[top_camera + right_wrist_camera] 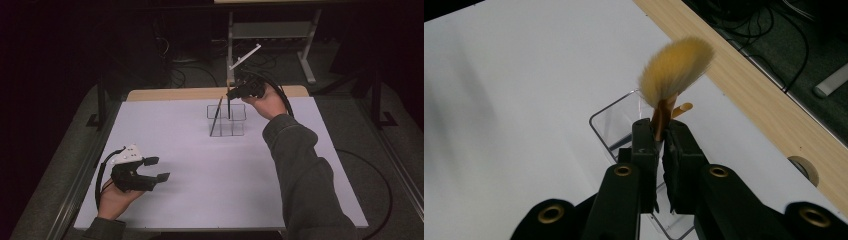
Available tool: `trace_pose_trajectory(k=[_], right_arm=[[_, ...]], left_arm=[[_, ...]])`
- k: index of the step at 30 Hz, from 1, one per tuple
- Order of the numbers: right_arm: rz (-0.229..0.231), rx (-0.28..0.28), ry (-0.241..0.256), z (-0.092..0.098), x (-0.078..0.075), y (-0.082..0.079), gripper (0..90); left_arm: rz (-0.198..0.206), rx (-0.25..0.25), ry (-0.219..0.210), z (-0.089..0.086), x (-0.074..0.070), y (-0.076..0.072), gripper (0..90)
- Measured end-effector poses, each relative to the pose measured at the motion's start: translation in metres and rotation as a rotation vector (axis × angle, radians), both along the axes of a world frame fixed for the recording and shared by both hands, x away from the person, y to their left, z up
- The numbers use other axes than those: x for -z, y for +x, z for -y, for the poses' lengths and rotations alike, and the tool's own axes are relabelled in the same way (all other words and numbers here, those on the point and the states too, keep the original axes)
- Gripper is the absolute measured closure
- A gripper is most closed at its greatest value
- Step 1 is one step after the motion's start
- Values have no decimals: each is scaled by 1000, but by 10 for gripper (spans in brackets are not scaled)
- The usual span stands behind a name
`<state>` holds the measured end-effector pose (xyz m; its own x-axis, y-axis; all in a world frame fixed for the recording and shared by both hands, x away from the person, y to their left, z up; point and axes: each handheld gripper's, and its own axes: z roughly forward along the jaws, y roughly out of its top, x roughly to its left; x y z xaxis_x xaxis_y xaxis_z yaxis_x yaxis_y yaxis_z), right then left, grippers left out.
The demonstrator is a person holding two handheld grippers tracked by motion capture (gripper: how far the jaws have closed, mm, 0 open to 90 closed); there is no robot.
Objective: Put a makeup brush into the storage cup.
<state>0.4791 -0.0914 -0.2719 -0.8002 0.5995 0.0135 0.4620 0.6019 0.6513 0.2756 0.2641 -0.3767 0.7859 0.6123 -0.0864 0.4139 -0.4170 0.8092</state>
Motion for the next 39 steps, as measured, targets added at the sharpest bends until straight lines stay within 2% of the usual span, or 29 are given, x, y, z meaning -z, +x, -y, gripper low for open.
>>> trace_pose_trajectory(k=[16,20,39], right_arm=[[-22,10,1,-2,14,3,833],[-21,12,-2,0,19,3,833],[-51,25,-5,1,36,4,832]], left_arm=[[-4,-6,-2,0,0,-1,281],[-6,-11,-14,0,0,-1,280],[-9,-6,-1,0,0,0,280]])
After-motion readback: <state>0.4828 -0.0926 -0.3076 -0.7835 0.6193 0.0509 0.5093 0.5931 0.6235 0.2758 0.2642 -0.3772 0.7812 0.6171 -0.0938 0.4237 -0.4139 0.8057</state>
